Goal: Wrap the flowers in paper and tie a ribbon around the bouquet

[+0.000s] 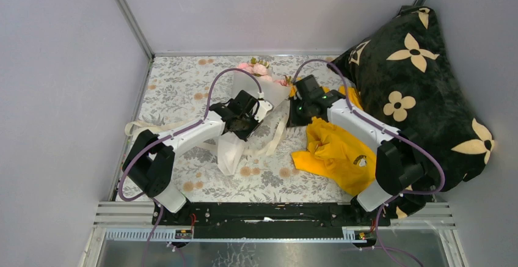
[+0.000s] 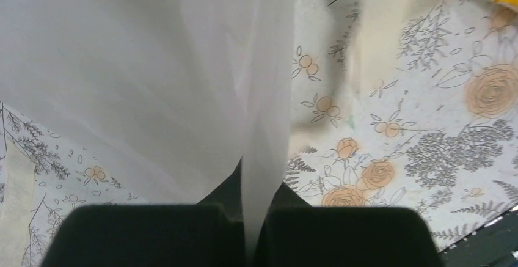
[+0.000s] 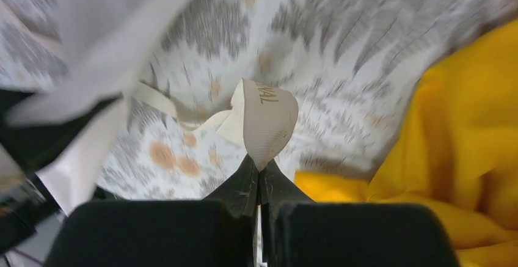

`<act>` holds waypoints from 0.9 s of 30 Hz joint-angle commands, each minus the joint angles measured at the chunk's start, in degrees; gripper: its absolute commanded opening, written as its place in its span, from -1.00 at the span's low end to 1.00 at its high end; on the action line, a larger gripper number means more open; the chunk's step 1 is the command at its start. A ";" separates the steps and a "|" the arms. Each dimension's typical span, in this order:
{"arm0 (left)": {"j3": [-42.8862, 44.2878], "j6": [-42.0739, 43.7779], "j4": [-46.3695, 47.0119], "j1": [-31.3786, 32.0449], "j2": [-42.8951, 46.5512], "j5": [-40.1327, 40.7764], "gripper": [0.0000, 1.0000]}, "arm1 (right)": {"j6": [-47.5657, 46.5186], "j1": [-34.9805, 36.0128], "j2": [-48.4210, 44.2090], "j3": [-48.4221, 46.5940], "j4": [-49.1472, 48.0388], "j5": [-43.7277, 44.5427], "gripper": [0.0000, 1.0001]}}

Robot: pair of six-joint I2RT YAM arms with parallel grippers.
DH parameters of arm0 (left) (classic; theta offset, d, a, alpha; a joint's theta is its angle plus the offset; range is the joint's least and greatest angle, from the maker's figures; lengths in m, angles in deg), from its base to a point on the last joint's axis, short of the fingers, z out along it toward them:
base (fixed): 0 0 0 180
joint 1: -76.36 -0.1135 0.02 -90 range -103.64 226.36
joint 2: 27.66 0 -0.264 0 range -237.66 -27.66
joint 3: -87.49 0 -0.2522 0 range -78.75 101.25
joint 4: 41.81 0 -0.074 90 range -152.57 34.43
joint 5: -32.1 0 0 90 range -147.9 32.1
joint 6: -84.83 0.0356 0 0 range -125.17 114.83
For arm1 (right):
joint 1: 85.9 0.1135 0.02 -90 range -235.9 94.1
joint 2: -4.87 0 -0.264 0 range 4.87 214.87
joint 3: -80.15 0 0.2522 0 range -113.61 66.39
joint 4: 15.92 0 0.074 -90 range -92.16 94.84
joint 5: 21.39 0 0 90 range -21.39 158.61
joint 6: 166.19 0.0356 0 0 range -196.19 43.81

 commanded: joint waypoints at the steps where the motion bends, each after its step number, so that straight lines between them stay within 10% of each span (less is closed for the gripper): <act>1: 2.79 -1.49 -1.29 -0.06 1.54 -3.72 -1.00 | 0.09 -6.00 -4.49 -3.74 -5.40 3.38 -1.00; 12: 1.17 -3.52 4.57 3.40 -3.46 -4.05 -1.00 | -1.23 -6.62 -9.29 -6.40 -15.75 -8.72 -1.00; 27: -5.81 -9.49 15.72 7.12 -4.35 -8.73 -0.95 | 5.46 -5.24 11.66 -12.40 -32.69 -15.39 -1.00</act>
